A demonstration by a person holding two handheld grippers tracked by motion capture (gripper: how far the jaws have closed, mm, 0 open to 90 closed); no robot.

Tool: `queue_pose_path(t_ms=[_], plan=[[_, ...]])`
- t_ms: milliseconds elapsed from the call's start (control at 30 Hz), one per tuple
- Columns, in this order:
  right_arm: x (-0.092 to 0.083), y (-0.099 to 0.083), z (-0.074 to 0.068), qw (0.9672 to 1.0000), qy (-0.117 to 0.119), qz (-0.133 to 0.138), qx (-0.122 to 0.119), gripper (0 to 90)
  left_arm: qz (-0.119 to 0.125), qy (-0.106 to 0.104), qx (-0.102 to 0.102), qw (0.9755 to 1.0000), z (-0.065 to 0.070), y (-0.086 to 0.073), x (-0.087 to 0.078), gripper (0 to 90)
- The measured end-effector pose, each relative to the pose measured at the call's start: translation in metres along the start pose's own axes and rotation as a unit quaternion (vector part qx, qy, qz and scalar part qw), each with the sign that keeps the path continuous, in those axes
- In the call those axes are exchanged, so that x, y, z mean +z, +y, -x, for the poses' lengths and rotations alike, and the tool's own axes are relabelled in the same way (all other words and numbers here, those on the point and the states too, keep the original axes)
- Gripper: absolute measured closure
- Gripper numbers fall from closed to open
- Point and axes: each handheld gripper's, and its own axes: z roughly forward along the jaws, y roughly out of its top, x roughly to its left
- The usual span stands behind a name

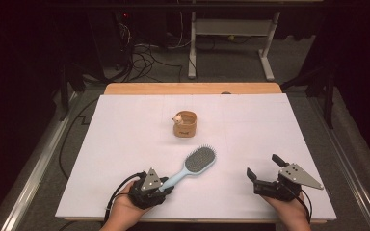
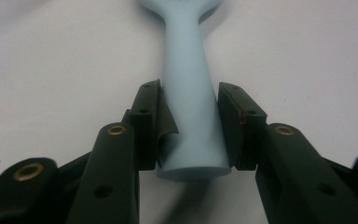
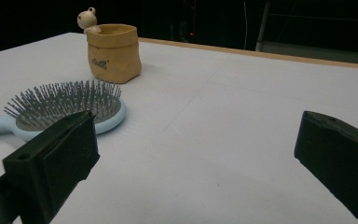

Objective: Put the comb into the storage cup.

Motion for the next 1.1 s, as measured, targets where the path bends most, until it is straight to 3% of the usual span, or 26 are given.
queue_pose_path(t_ms=[333,1100], plan=[[0.001,0.002,-0.001,1.0000,0.003,0.005,-0.002,0.3,-0.004,-0.004,-0.007,1.0000,-0.008,0.001,-0.021,61.8],[0.004,0.004,-0.003,0.9999,0.008,0.007,0.000,0.4,-0.024,0.015,0.002,0.9996,-0.011,-0.006,-0.032,61.7]])
